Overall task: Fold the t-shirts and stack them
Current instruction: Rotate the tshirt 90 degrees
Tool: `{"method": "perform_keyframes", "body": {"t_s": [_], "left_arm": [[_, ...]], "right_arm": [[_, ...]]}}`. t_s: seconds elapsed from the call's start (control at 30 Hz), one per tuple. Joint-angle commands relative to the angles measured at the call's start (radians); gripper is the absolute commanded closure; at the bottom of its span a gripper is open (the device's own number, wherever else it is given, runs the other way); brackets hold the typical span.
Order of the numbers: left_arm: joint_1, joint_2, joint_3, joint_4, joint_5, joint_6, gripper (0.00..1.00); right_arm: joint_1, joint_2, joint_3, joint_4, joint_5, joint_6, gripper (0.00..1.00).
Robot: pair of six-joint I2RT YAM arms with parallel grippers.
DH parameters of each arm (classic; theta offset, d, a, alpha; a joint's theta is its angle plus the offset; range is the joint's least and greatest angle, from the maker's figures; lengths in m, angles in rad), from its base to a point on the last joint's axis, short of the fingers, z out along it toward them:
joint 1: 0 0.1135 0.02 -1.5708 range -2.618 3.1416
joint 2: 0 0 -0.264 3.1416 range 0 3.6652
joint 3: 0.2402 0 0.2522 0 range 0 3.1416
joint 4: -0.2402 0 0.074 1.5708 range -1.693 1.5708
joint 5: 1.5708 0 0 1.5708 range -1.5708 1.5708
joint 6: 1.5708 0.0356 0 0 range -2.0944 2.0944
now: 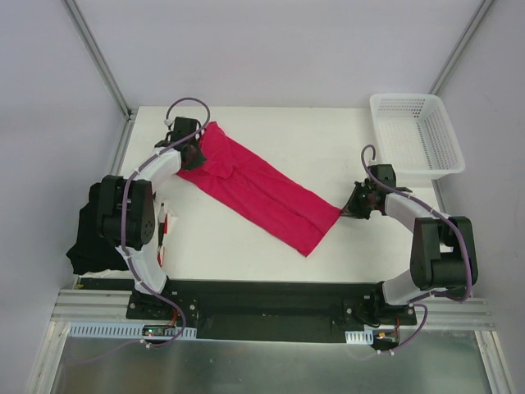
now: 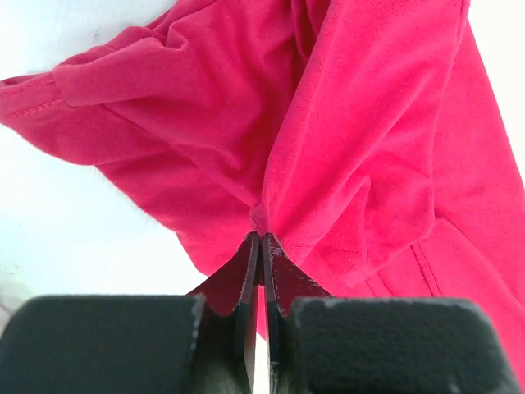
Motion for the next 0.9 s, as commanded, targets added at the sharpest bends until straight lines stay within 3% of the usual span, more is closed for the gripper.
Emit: {"method": "perform_keyframes", "body": {"t_s": [0.0, 0.87], "left_arm": [[-0.01, -0.089, -0.023, -0.007, -0.037, 0.026, 1.0], [-0.006, -0.165, -0.109, -0.035, -0.082, 0.051, 1.0]], "right_arm": [[-0.007, -0.008, 0.003, 0.013, -0.021, 0.006, 0.99], [-0.007, 0.004, 0.006, 0.015, -0.028, 0.01, 0.99]]}}
